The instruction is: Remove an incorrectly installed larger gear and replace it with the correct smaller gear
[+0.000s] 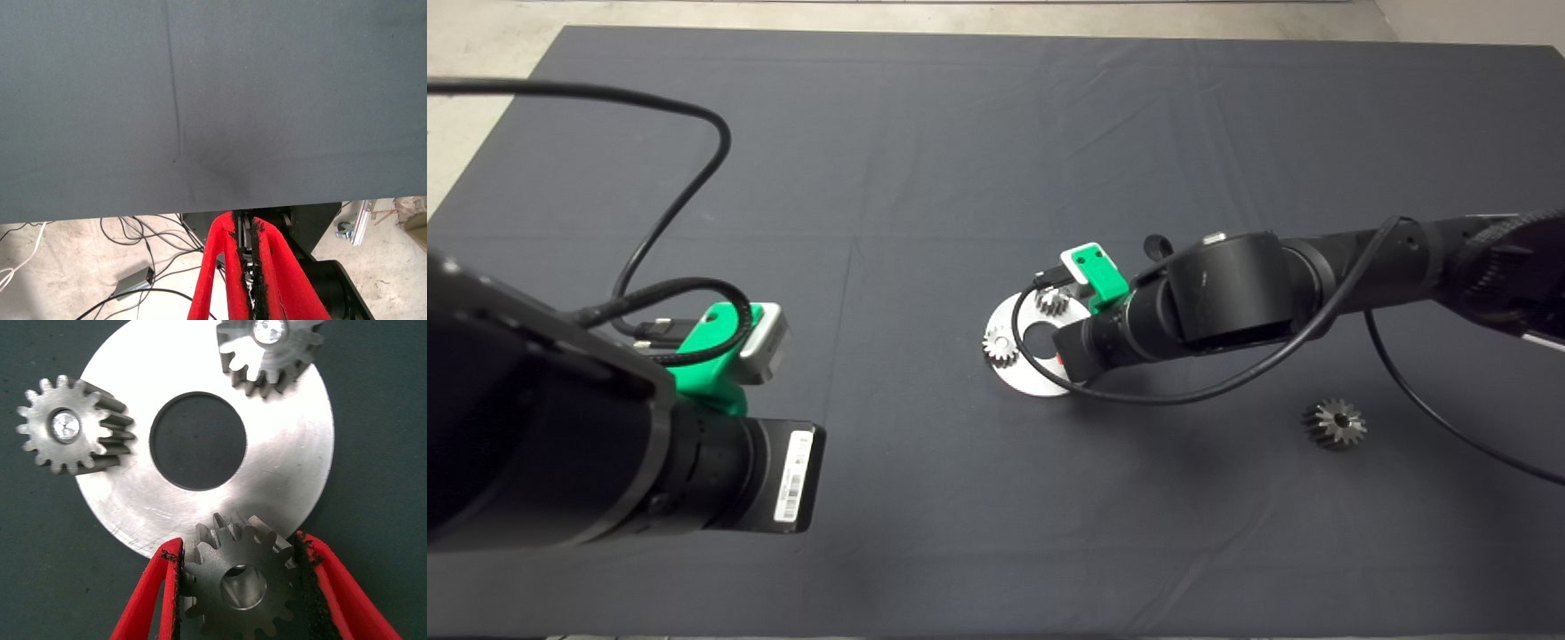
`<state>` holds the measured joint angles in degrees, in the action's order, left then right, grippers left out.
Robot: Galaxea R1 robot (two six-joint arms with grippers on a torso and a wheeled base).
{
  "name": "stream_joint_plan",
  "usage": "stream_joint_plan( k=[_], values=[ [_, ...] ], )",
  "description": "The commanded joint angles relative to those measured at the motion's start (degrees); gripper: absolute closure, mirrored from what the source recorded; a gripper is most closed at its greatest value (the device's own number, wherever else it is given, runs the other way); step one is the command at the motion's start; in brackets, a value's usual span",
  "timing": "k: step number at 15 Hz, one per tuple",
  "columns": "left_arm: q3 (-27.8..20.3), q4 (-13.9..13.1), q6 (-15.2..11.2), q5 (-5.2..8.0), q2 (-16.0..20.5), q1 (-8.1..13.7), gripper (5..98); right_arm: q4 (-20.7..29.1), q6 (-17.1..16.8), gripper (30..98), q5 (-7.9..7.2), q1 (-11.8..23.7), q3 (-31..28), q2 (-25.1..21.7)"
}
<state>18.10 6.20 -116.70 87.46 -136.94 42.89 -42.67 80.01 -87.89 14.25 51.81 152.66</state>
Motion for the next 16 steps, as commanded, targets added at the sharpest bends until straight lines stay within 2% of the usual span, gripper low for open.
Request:
stream_joint_plan(
  k=[1, 7, 12, 16],
  values=[
    [-0.5, 1.4, -0.4, 4.13, 0.2, 0.8, 98.4, -2.5, 0.5, 93.4, -4.74, 1.6, -1.8, -0.7],
    [-0.5, 1.6, -0.4, 4.13, 0.3, 0.8, 98.4, -2.5, 0.5, 93.4, -4.65, 1.6, -2.2, -0.2],
    [-0.7, 1.7, -0.4, 4.13, 0.7, 0.1, 98.4, -3.8, 0.2, 93.4, -4.71, 1.2, -0.1, 1.2],
    [-0.6, 3.6, -0.4, 4.10, 0.6, -0.8, 98.4, -4.4, -0.4, 93.4, -4.74, 1.1, 1.1, 1.1]
  ],
)
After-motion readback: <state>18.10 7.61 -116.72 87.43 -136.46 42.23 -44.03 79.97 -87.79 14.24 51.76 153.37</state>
